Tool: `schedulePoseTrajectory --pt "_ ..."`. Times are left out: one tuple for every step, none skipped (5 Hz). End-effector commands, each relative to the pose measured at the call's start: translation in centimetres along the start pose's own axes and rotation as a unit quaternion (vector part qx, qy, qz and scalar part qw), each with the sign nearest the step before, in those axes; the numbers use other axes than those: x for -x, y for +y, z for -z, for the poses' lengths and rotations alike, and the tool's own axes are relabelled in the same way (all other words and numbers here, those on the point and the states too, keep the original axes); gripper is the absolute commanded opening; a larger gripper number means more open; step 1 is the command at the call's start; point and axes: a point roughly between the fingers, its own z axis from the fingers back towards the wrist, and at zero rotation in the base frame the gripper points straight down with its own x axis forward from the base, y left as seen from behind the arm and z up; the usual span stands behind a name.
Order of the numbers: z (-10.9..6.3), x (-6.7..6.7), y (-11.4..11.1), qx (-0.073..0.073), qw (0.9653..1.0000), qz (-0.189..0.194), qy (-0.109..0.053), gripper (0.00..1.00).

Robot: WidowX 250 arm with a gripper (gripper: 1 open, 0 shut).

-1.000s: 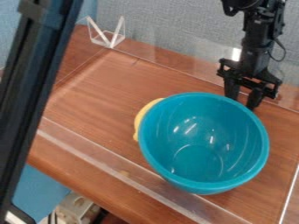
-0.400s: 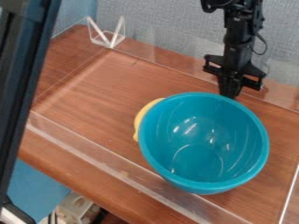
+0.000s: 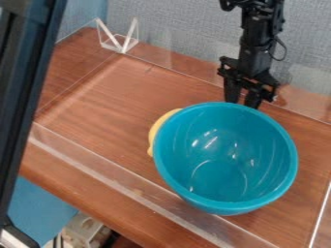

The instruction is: Remove the yellow object from the blue bowl and put it on the table

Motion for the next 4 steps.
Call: schedulePoseTrajectory --pt "-3.4 -1.2 0.5 -0.014 0.9989 -0.005 -0.044 0.00" --pt "-3.9 -1.2 0.0 -0.020 0.9984 -0.008 -0.052 0.00" --pt "-3.4 -1.0 -0.5 -0.026 0.9978 -0.010 -0.061 0.00" --pt "-3.1 -1.1 -0.9 -0.031 0.9970 -0.014 -0.070 0.00"
